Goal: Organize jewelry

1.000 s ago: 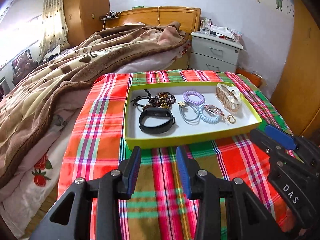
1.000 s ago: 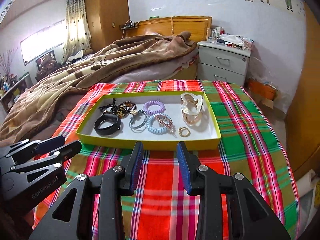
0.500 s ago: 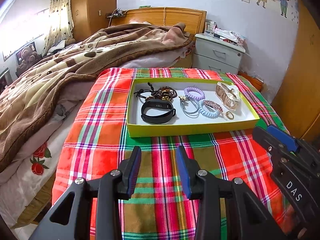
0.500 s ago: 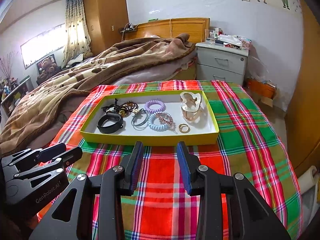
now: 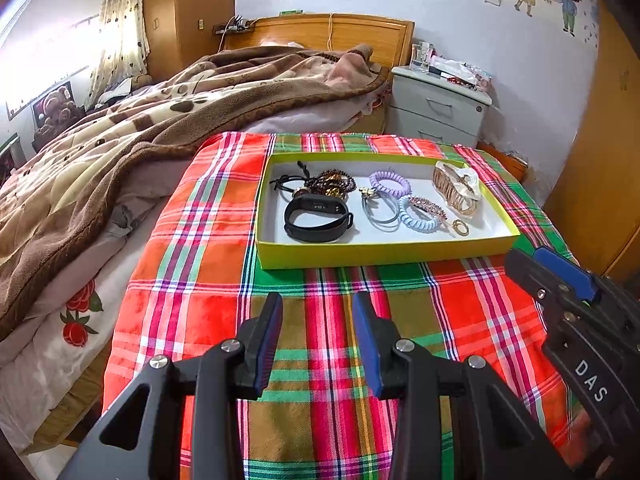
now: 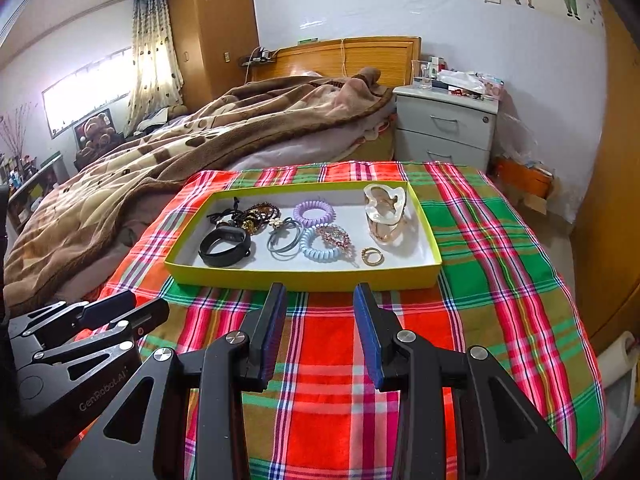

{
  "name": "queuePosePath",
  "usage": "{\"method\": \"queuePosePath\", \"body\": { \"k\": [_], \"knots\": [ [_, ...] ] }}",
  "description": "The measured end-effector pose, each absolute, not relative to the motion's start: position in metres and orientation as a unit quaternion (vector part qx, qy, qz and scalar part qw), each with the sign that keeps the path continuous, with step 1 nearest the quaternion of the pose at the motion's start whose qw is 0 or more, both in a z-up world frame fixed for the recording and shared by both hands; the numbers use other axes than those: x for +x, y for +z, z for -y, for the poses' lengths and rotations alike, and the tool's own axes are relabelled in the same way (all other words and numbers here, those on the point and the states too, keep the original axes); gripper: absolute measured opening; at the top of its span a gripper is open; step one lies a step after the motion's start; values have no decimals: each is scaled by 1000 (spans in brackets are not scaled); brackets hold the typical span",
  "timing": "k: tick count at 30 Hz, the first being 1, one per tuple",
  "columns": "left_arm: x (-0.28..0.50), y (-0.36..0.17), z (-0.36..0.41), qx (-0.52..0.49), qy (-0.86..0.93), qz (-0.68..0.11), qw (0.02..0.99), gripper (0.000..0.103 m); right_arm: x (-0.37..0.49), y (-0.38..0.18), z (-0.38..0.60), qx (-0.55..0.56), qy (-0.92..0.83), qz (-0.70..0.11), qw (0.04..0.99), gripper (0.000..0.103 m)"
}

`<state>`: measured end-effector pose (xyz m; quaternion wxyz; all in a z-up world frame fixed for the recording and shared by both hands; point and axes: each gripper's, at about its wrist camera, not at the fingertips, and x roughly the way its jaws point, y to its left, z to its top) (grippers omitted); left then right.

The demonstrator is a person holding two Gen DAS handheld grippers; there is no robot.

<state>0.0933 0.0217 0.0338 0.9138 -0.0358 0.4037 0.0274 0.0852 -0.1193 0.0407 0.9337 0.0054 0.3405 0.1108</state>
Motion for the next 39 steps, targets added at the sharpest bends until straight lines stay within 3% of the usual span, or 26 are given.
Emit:
{"method": "queuePosePath", "body": {
  "k": [39],
  "knots": [
    [89, 33, -21, -32, 31, -405, 913, 38, 85, 42, 119, 9, 111, -340, 934, 36]
  ]
}}
